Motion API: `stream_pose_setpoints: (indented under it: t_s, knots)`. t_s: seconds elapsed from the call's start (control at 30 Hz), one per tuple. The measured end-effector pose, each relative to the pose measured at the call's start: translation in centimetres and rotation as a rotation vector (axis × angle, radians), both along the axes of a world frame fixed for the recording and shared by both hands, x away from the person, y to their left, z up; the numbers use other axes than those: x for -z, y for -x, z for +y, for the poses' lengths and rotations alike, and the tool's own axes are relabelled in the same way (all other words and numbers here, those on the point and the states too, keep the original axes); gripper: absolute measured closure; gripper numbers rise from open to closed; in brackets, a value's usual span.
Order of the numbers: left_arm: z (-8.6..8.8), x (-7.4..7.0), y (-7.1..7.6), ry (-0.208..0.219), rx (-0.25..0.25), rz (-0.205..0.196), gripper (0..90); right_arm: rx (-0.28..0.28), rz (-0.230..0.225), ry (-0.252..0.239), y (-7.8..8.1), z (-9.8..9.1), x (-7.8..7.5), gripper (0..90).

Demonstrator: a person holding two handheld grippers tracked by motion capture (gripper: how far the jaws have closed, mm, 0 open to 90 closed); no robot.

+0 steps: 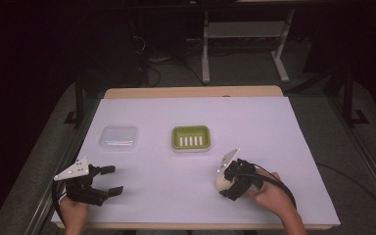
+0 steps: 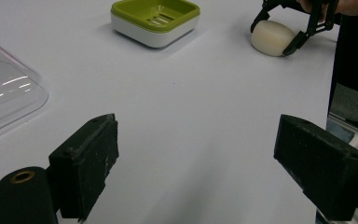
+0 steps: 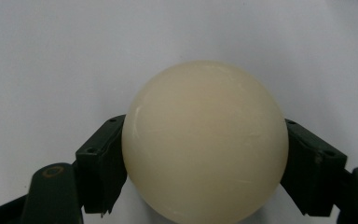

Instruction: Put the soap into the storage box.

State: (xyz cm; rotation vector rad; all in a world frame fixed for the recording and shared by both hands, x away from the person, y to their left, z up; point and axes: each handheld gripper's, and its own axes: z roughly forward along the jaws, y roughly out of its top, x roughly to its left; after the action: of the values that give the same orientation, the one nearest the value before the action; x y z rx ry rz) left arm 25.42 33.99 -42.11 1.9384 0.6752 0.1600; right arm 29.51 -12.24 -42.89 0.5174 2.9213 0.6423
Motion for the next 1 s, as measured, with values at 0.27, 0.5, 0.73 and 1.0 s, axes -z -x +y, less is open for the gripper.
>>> stream_pose_setpoints:
  t_s: [0.27,0.5,0.73,1.0]
  knots:
    - [0.1,0.1,0.0,0.002,-0.003,0.002,13.1,-0.01,-0.007,-0.056,-0.4,0.3,-1.3,23.4]
    - [0.2,0.1,0.0,0.002,-0.006,0.003,13.1,-0.019,0.016,-0.112,-1.2,0.3,-1.8,23.4]
    - [0.3,0.1,0.0,0.003,-0.007,0.002,13.1,-0.02,0.043,-0.123,-2.1,0.6,-2.2,23.4]
    - [0.3,0.1,0.0,0.003,-0.01,0.005,13.1,-0.05,0.065,-0.154,-3.2,0.9,-2.8,23.4]
